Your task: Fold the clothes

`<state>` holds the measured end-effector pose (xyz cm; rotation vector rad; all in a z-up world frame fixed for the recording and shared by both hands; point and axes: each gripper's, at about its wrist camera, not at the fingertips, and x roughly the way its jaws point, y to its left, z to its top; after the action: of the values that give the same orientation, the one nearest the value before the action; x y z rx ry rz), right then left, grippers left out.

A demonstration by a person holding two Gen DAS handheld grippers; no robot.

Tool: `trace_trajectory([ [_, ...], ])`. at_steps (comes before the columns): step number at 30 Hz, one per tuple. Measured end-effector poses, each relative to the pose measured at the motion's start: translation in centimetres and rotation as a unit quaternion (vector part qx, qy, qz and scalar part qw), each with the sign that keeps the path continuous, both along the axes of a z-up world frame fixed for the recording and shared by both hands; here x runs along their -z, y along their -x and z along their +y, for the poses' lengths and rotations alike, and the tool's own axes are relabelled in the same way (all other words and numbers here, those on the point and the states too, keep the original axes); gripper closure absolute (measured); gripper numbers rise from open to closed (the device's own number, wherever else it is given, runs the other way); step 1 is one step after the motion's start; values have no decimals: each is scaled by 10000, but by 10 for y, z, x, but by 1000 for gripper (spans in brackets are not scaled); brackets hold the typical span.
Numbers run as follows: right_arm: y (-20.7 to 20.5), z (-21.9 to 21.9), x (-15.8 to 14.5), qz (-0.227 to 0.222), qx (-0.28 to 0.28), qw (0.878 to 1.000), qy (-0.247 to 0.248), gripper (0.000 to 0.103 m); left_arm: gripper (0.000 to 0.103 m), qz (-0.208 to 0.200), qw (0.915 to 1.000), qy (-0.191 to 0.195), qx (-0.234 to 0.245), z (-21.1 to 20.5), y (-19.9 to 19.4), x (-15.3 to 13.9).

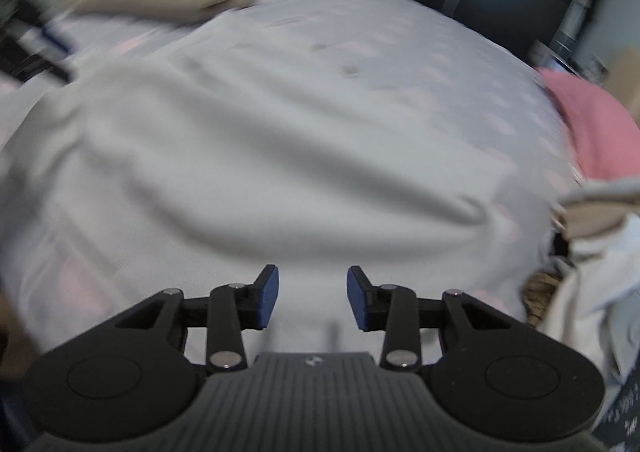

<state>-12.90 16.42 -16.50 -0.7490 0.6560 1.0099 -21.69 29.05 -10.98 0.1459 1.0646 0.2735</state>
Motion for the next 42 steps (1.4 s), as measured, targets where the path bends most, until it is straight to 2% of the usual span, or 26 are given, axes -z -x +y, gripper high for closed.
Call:
trace_trajectory([
  [3,21,1,9,-150,-419,9989,167,63,64,168,9983,-114,551,-28,0,16],
  [8,46,7,23,-309,-1002,9936,424,63,61,431,9919,-263,1168,-61,2,40],
  [12,64,13,36,-550,-1512,9848,656,63,61,658,9837,-473,1605,-83,3,63],
  [17,77,22,55,-819,-1944,9723,1008,63,61,721,9738,-891,1962,-100,3,84],
  [21,88,23,69,-1363,-2275,9570,1177,63,61,716,9621,-1281,2300,-111,9,94],
  [23,93,23,72,-1616,-2368,9504,1208,68,61,673,9580,-1373,2426,-114,12,94],
  [26,97,21,75,-1934,-2448,9412,1296,87,60,584,9566,-1305,2538,-117,18,92],
  [27,97,21,72,-1963,-2438,9417,1238,102,57,571,9569,-1212,2579,-118,18,91],
  [28,97,20,69,-1979,-2422,9426,1166,101,55,557,9570,-1118,2619,-119,19,90],
  [31,97,16,56,-2012,-2353,9466,900,101,55,537,9518,-1381,2687,-125,21,94],
  [34,93,11,39,-1917,-2220,9545,533,101,56,576,9526,-1531,2564,-124,19,98],
  [35,92,9,33,-1866,-2173,9572,414,101,63,578,9541,-1478,2540,-122,19,97],
  [36,91,6,29,-1781,-2107,9607,310,101,78,585,9548,-1433,2536,-121,18,96],
  [38,88,2,21,-1601,-1991,9667,119,101,94,596,9551,-1395,2546,-120,18,94],
  [42,84,1,19,-1412,-1910,9714,45,101,95,492,9545,-1292,2641,-119,22,86],
])
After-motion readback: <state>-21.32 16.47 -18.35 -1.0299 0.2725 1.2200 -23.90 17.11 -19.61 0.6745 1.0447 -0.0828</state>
